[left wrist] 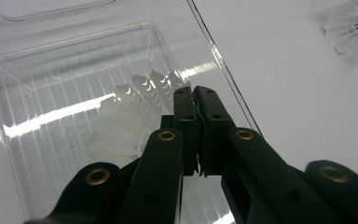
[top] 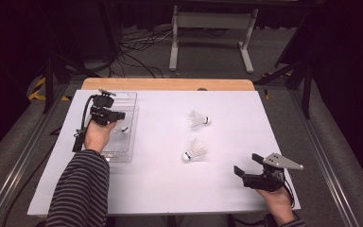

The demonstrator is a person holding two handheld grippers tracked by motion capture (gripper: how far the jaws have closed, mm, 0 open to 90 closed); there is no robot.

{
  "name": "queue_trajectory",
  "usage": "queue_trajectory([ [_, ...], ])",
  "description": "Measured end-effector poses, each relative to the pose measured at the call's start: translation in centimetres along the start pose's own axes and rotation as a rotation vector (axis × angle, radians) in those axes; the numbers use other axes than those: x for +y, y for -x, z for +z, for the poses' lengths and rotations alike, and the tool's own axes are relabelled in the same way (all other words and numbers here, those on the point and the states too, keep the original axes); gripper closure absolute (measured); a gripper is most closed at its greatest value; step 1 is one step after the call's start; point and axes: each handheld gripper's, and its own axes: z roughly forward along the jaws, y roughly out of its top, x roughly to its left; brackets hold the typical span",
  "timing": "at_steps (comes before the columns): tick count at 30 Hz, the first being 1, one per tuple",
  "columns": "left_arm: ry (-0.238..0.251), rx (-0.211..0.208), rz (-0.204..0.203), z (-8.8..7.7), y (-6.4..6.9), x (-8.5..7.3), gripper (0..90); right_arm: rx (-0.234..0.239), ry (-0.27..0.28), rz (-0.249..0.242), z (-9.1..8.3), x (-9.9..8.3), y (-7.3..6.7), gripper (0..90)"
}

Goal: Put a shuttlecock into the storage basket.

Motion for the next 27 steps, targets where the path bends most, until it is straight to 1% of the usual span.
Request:
queue_trajectory([
  [2, -0.002, 0.005, 0.007, 0.1, 0.0, 0.0, 85.7, 0.0, 0.0, 0.0, 0.0, 0.0, 0.0, 9.6],
  [4, -0.004, 0.008, 0.004, 0.1, 0.0, 0.0, 81.5, 0.0, 0.0, 0.0, 0.0, 0.0, 0.0, 9.5],
  [7, -0.001, 0.021, 0.009, 0.1, 0.1, 0.0, 72.8, 0.005, 0.004, 0.0, 0.0, 0.0, 0.0, 9.3],
  [8, 0.0, 0.028, 0.018, 0.0, 0.1, 0.0, 70.0, 0.006, 0.008, -0.004, -0.1, 0.0, 0.0, 9.3],
  [9, 0.006, 0.044, 0.019, 0.0, 0.2, 0.0, 65.8, 0.008, 0.01, -0.004, -0.1, 0.0, -0.1, 9.3],
  [10, 0.005, 0.054, 0.019, -0.1, 0.3, 0.0, 60.5, 0.008, 0.008, -0.005, 0.0, 0.0, -0.1, 9.3],
  [11, 0.007, 0.06, 0.02, -0.1, 0.3, 0.0, 57.0, 0.007, 0.006, -0.005, 0.0, 0.0, -0.1, 9.3],
  [12, 0.008, 0.058, 0.018, -0.2, 0.3, 0.0, 54.8, 0.007, 0.005, -0.005, 0.0, 0.0, -0.1, 9.3],
  [16, 0.026, 0.078, 0.026, -0.5, 0.3, -0.1, 46.0, 0.005, 0.006, -0.004, 0.0, 0.0, 0.0, 9.3],
  [18, 0.035, 0.087, 0.029, -0.7, 0.3, -0.1, 43.1, 0.005, 0.006, -0.003, 0.0, 0.0, 0.0, 9.3],
  [22, 0.066, 0.114, 0.051, -1.1, 0.5, -0.2, 37.6, 0.003, 0.005, -0.004, -0.1, 0.0, 0.0, 9.3],
  [23, 0.07, 0.114, 0.047, -1.2, 0.6, -0.2, 36.0, 0.002, 0.006, -0.004, -0.1, 0.0, 0.0, 9.3],
  [27, 0.088, 0.119, 0.063, -1.6, 0.8, -0.3, 34.8, 0.001, 0.006, -0.003, 0.0, 0.0, 0.0, 9.3],
])
